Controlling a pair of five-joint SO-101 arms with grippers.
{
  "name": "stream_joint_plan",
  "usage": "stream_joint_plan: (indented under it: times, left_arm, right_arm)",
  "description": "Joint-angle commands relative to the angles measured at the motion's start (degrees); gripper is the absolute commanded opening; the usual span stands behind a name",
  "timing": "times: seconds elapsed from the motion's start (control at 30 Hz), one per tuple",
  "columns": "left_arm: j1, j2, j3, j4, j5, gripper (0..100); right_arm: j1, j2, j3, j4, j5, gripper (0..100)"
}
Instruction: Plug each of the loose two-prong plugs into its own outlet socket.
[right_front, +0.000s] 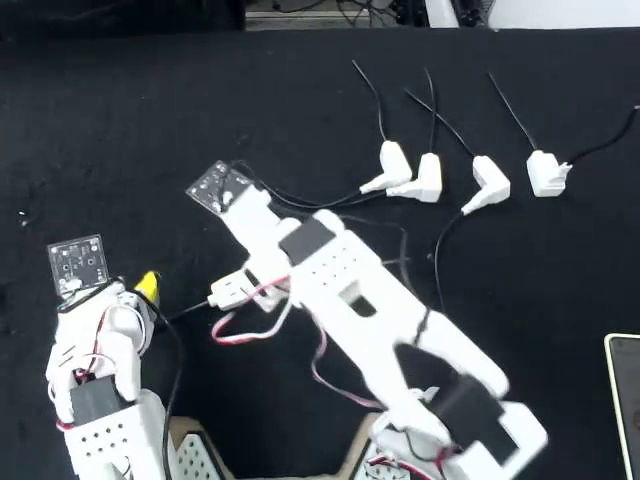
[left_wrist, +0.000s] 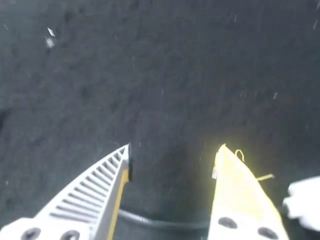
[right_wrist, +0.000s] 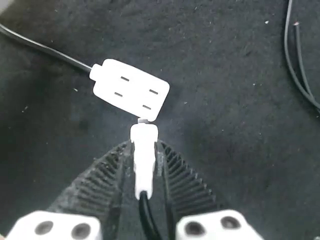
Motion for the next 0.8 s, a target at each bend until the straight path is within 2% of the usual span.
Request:
stream_joint_plan:
  times: [0.0,0.37,0.53,0.77]
  left_arm:
    - [-0.5,-0.4,0.0,-0.3,-0.8,27]
    - [-0.6,-0.4,0.0,0.1,-0.8,27]
    - [-0.9,-0.4,0.0,0.1,-0.8,27]
    - [-0.7,-0.4,0.0,0.1,-0.8,27]
  right_arm:
    - [1.4,3.6,-8.5,2.8,-0.3,1.0]
    - [1.4,19.1,-26.4,13.3,-0.4,1.0]
    - [1.3,23.8,-29.7,14.1,-4.9,1.0]
    - [1.8,26.9,-33.4,15.8,-7.1,1.0]
